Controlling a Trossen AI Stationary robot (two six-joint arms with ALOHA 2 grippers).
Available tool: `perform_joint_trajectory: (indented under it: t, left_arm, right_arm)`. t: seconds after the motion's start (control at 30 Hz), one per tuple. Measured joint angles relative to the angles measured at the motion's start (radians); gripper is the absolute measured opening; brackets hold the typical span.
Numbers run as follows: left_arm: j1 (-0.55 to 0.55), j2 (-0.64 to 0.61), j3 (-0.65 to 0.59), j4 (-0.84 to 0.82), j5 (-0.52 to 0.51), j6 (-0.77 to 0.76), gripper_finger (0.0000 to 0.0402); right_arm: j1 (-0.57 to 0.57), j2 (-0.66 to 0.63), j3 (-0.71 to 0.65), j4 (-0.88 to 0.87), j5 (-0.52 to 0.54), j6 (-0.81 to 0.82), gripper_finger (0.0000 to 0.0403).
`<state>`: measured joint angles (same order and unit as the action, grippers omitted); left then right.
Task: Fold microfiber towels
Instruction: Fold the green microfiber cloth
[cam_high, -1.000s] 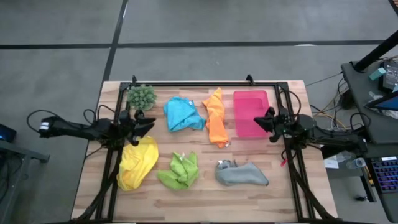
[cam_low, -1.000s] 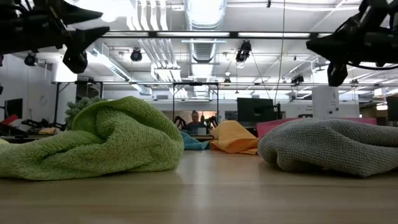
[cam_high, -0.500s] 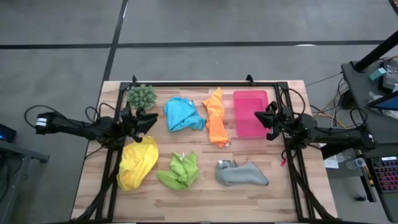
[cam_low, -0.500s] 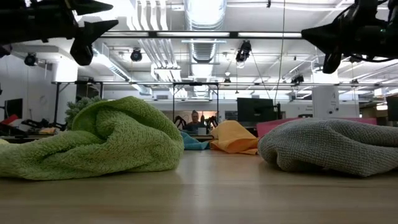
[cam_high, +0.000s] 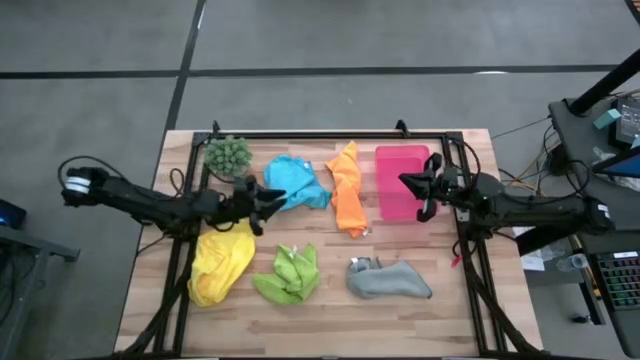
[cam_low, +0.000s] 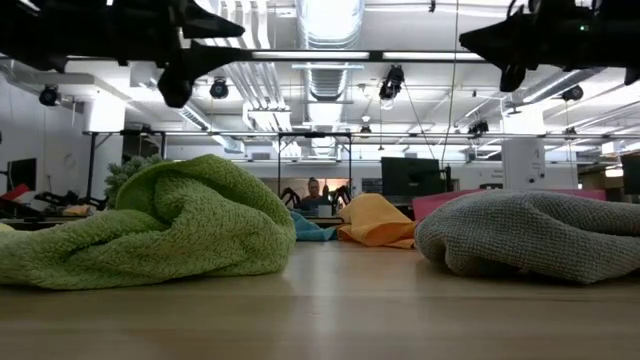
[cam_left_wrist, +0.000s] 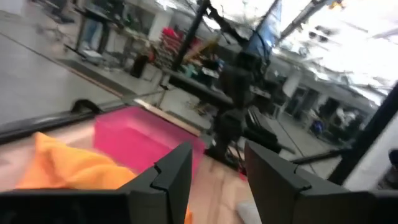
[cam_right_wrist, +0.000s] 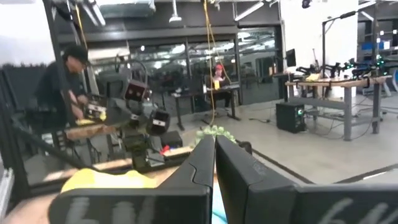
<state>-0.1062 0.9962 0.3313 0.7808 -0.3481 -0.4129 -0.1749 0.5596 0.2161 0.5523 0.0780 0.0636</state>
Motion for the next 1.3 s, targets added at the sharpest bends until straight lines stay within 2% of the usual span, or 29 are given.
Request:
perform_joint_trajectory:
  t: [0.2,0.33,0.43,0.57,0.63,0.73,1.1,1.3]
  left_arm:
    - [0.0,0.12,0.071,-0.007,0.233,-0.001,0.0132]
    - [0.0,0.18,0.131,-0.118,0.309,-0.002,0.0132]
    - [0.0,0.21,0.188,-0.268,0.314,0.0,0.0132]
    - [0.0,0.239,0.262,-0.57,0.331,0.007,0.0132]
    - [-0.001,0.247,0.288,-0.709,0.345,0.009,0.0132]
    - [-0.009,0.263,0.304,-0.83,0.36,0.046,0.0132]
    - [-0.088,0.332,0.301,-0.904,0.364,0.29,0.0132]
    - [-0.096,0.404,0.301,-0.931,0.32,0.323,0.0132]
  right_arm:
    - [0.0,0.109,0.062,0.0,-0.008,-0.012,0.0009]
    - [0.0,0.194,0.104,-0.006,-0.014,-0.016,0.0009]
    - [0.0,0.265,0.144,0.002,-0.051,-0.022,0.0009]
    - [0.008,0.373,0.203,-0.008,-0.114,-0.024,0.0009]
    - [0.018,0.426,0.241,0.006,-0.116,-0.031,0.0009]
    - [0.037,0.506,0.288,-0.001,-0.115,-0.051,0.0009]
    - [0.137,0.753,0.475,-0.003,-0.115,-0.13,0.0009]
    - [0.167,0.821,0.529,0.002,-0.114,-0.154,0.0009]
